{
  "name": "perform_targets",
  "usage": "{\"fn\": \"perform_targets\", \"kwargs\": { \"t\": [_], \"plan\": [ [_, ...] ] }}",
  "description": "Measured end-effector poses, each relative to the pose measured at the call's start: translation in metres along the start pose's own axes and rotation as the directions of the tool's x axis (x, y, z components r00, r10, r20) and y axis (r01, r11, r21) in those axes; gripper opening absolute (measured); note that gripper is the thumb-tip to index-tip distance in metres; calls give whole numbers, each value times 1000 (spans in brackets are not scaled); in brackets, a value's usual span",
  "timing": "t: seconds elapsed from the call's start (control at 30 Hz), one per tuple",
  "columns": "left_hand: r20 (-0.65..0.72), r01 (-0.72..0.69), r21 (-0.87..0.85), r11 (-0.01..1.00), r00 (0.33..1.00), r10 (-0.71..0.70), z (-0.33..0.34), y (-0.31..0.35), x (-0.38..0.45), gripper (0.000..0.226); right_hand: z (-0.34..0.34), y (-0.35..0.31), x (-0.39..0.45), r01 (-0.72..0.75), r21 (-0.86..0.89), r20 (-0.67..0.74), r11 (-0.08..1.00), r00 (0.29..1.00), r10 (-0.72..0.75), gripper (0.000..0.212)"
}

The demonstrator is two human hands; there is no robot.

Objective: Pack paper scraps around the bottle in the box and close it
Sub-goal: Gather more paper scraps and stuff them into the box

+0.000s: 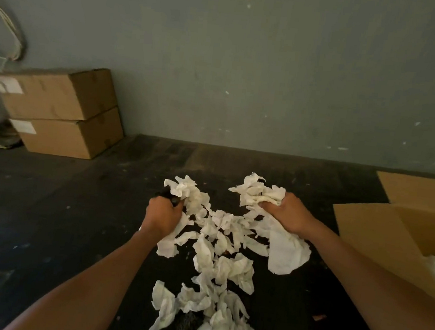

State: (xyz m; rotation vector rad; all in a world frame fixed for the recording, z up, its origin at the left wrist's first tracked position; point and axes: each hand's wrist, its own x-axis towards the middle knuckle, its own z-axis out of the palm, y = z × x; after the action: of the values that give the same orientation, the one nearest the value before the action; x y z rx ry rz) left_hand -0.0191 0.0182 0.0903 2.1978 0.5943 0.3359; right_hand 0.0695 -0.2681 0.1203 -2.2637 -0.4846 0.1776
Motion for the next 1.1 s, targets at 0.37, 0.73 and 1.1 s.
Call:
{"fn": "perform_targets", "kwargs": {
  "t": [0.37, 0.73, 1.1],
  "plan": [
    [-13, -189, -12, 982, 982, 189, 7, 70, -76, 29, -64, -11, -94, -19, 45, -166, 999, 986, 26, 33],
    [89, -343, -82, 936, 933, 349, 116, 187, -115, 26, -191, 77, -153, -62, 41, -323, 997, 944, 72, 34],
    [174, -465, -83, 881, 864, 473, 301, 339, -132, 32, -343, 211, -163, -130, -99, -370, 987, 925, 85, 22]
  ]
}}
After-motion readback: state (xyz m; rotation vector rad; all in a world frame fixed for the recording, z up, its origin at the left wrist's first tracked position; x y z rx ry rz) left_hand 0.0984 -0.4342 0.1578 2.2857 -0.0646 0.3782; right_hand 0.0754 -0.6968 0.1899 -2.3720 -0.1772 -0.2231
